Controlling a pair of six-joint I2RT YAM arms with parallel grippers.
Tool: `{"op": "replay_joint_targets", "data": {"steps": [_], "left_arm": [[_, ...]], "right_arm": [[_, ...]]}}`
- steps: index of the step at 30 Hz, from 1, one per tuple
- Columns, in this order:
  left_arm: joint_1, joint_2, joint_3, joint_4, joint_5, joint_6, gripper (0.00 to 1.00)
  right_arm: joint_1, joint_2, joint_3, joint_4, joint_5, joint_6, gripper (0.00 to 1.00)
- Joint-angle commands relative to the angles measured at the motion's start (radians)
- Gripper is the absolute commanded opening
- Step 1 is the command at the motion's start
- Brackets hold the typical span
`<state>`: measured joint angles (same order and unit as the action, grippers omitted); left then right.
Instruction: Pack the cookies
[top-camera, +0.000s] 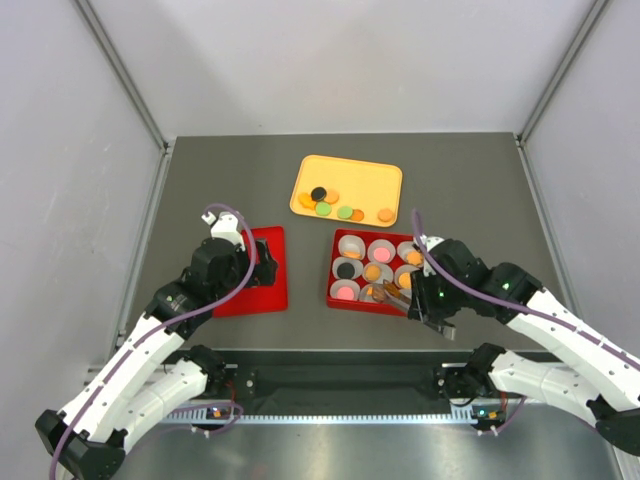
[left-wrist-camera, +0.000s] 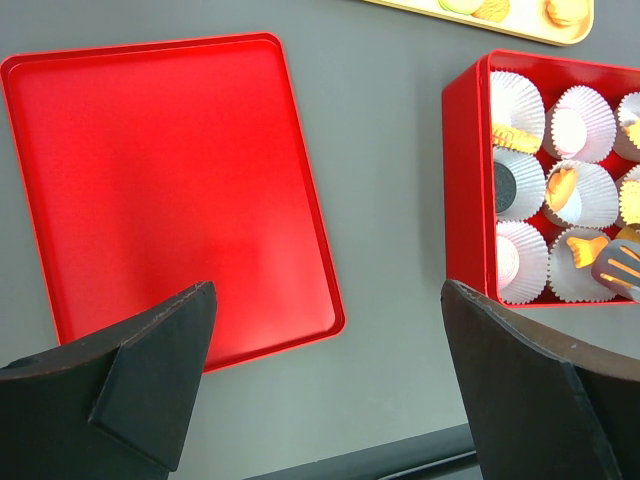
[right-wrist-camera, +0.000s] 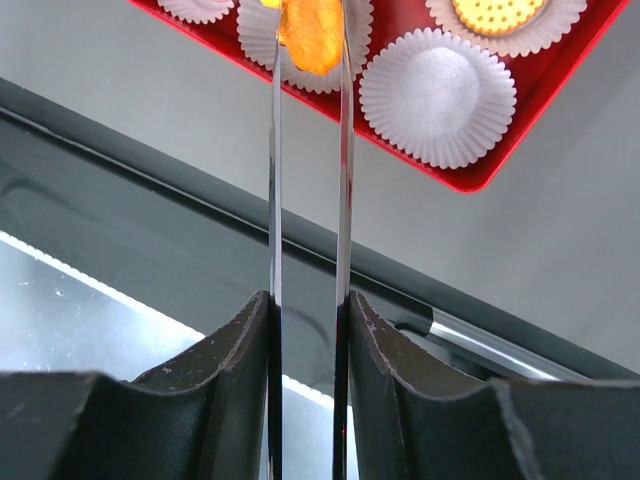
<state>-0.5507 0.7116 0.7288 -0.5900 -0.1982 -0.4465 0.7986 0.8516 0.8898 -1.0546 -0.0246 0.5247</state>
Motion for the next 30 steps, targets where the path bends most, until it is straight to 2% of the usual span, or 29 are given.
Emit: {"op": "replay_joint_targets", "data": {"steps": [1,17,30], "left_arm": [[-0.003,-0.001,0.001,0.024,0.005,-0.001,0.99],[-0.003,-0.004,0.001,0.024,0.003,-0.001,0.99],[-0.003,-0.008,0.001,0.024,0.002,-0.001,0.99]], "right_arm": [[0.014,-0.005,0.014,0.001,-0.011,-0.005,0.32],[0.014,0.003,0.018,0.004,-0.012,-0.012,0.4],[0.014,0.015,0.05,-0.013,-0.006,-0.032,0.41]]}}
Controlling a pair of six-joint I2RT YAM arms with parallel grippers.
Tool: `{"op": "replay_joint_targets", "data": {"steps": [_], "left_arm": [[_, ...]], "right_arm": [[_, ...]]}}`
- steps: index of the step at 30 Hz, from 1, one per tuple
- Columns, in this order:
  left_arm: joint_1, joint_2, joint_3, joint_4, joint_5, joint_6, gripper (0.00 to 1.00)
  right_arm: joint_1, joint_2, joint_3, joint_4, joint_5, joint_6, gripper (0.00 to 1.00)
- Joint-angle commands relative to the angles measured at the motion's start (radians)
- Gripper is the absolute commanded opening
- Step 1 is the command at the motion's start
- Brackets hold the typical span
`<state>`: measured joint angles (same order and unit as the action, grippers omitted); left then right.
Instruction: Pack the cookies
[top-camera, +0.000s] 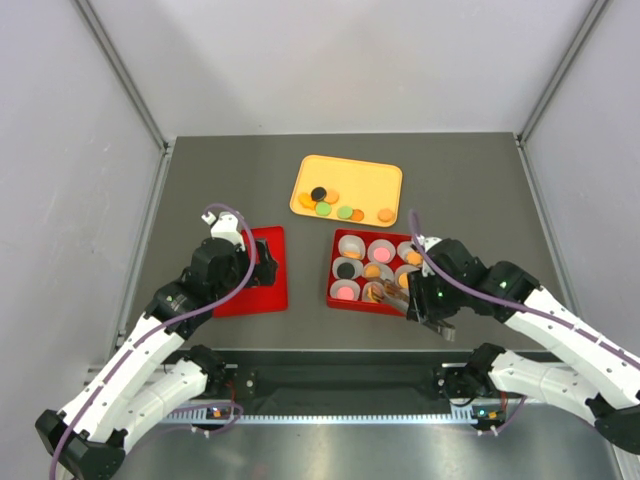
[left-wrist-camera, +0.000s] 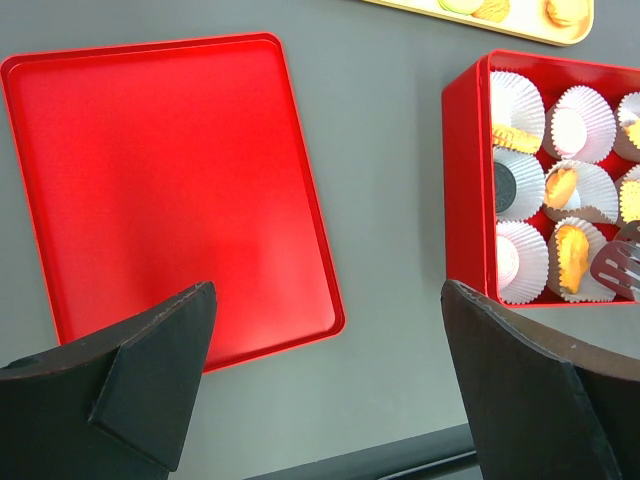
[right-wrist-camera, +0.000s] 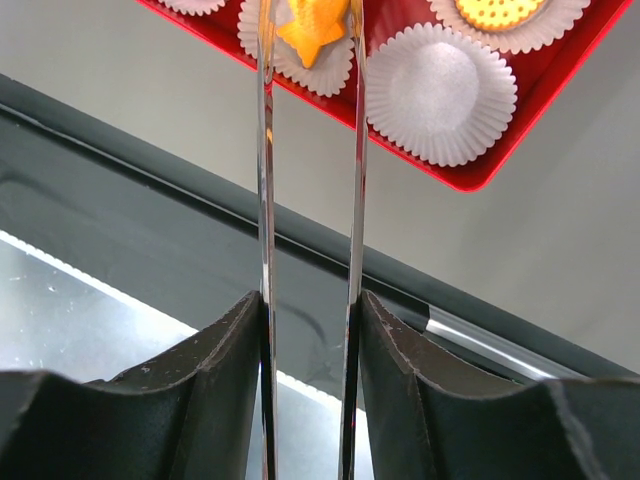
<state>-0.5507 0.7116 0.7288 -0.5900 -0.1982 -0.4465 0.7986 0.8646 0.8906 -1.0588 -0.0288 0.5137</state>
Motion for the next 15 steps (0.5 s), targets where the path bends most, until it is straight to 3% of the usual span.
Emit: {"op": "replay_joint_targets", "data": {"steps": [1,15], "left_arm": [[-0.003,-0.008,0.001,0.022,0.002,-0.001,0.99],[-0.003,-0.003,0.001,0.022,-0.001,-0.001,0.99]], "right_arm": [[0.013,0.002,0.054,-0.013,0.003,-0.021,0.41],[0.001,0.063,0.258,-0.018,0.079,-0.044,0.42]]}}
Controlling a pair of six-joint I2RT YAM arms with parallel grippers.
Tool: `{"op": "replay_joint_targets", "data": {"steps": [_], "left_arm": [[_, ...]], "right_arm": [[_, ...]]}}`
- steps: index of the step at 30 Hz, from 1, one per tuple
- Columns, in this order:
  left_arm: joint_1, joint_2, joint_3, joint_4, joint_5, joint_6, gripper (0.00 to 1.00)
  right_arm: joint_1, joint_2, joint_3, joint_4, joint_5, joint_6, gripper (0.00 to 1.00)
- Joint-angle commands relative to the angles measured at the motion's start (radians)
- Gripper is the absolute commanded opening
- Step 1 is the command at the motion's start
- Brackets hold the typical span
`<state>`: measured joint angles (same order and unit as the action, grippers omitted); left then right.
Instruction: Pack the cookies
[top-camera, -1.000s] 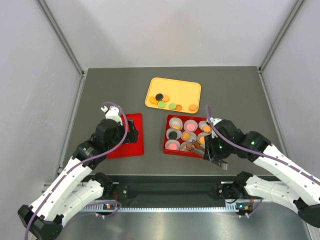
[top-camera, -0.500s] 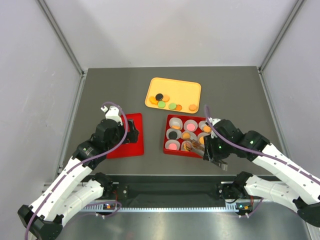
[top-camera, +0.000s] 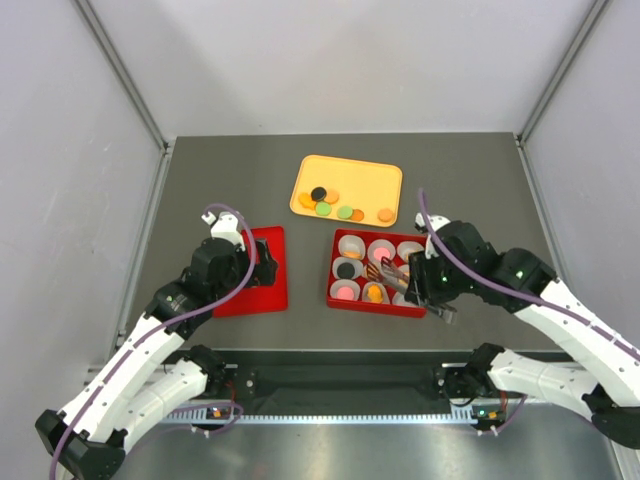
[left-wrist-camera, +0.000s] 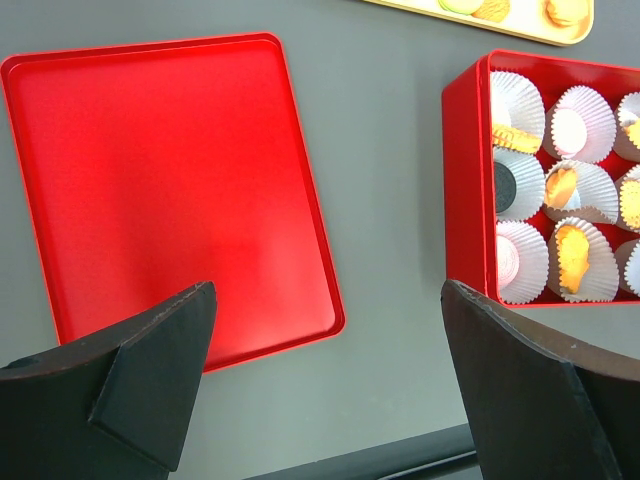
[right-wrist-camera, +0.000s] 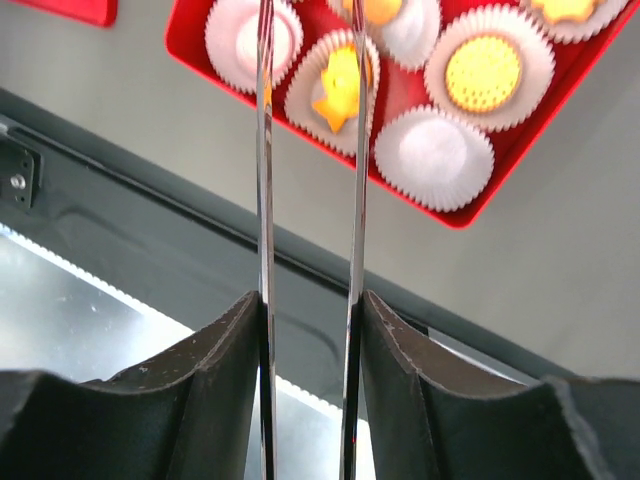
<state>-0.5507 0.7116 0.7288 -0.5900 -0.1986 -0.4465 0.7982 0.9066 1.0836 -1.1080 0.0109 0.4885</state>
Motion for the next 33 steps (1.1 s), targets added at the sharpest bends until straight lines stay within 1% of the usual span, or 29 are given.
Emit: {"op": "replay_joint_targets", "data": {"steps": [1,5,13,14,19,23,28,29,31,33], "left_arm": [[-0.003,0.0,0.001,0.022,-0.002,-0.001,0.99],[-0.003,0.014,0.003,0.019,-0.008,0.0,0.99],[-0.003,0.046,0.007,0.012,-0.048,-0.009,0.99],[-0.003,0.054,0.004,0.013,-0.054,-0.011,0.99],[-0.002,0.084,0.006,0.022,-0.059,-0.009,0.99],[0.0,0.101,0.011,0.025,-0.071,-0.012,0.99],[0.002,0.115,0.03,-0.004,-0.107,-0.041,0.99],[0.001,0.115,0.049,-0.014,-0.108,-0.07,0.99],[0.003,0.123,0.069,-0.039,-0.104,-0.112,0.99],[0.003,0.129,0.092,-0.076,-0.087,-0.185,0.99]], "right_arm": [[-0.004,0.029,0.073,0.058,0.041,-0.022,0.42],[-0.037,0.09,0.136,0.135,0.046,-0.05,0.42],[-0.142,0.304,0.266,0.281,0.034,-0.149,0.43],[-0.152,0.349,0.294,0.296,0.028,-0.162,0.43],[-0.163,0.469,0.361,0.352,0.027,-0.195,0.43],[-0.177,0.579,0.438,0.356,0.041,-0.202,0.42],[-0.175,0.672,0.505,0.335,0.035,-0.18,0.42],[-0.177,0.705,0.524,0.32,0.032,-0.176,0.41],[-0.175,0.732,0.567,0.297,0.034,-0.168,0.41],[-0.177,0.752,0.585,0.277,0.047,-0.16,0.4]]}}
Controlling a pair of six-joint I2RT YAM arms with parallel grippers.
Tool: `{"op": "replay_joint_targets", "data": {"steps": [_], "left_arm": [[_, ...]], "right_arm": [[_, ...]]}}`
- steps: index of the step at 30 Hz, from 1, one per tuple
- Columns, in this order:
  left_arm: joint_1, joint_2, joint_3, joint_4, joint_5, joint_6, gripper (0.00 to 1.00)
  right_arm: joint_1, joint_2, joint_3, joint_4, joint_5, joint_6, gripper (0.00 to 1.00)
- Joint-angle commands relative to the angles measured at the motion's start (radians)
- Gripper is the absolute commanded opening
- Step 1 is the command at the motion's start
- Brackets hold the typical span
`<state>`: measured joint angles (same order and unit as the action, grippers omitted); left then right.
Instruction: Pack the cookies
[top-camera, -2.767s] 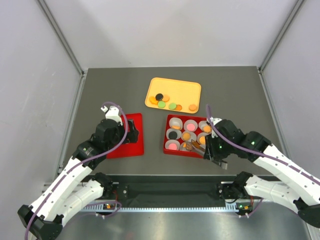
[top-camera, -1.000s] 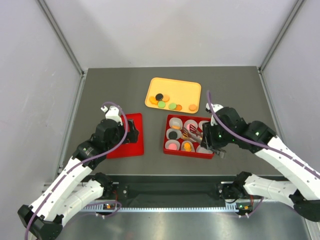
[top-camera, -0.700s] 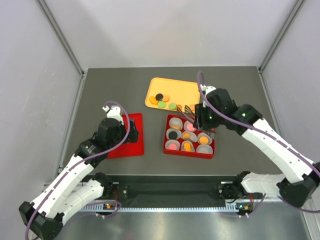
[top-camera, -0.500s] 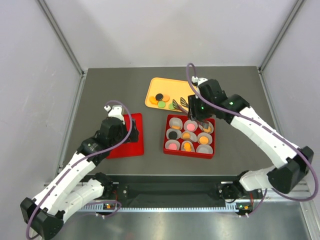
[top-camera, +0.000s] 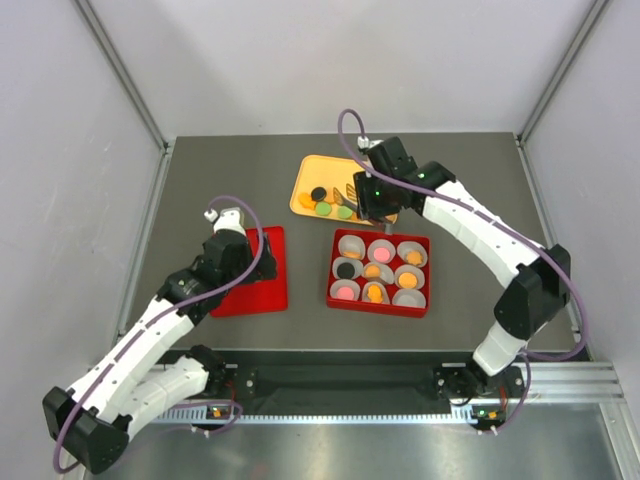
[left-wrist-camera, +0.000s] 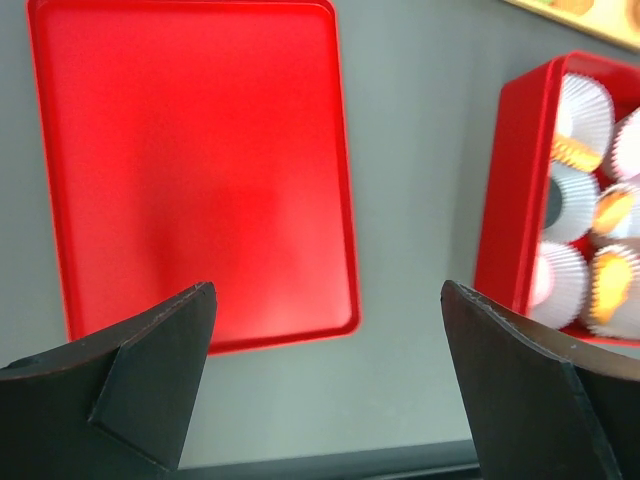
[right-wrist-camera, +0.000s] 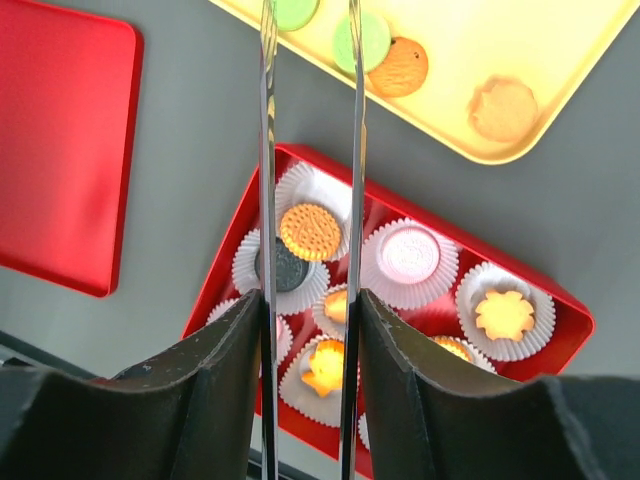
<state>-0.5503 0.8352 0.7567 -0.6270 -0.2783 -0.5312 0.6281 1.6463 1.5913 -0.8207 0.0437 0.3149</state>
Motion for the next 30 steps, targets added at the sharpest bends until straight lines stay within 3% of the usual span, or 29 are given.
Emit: {"op": "replay_joint_targets", "data": {"steps": [1,7,20,30], "left_arm": [[0.003,0.014,0.084,-0.054,-0.004,-0.125,0.99],[0.003,0.073,0.19,-0.12,-0.016,-0.155,0.99],[0.004,0.107,0.19,-0.076,-0.029,-0.144,0.99],[0.004,0.128,0.202,-0.085,-0.035,-0.128,0.99]], "right_arm": [[-0.007,0.02,0.079,-0.018,0.021,0.013,0.4],[-0.004,0.032,0.07,-0.012,0.053,0.0,0.4],[-0.005,0.2,0.217,-0.07,0.093,-0.079,0.44],[-0.004,0.282,0.248,0.017,0.062,-0.123,0.43]]}}
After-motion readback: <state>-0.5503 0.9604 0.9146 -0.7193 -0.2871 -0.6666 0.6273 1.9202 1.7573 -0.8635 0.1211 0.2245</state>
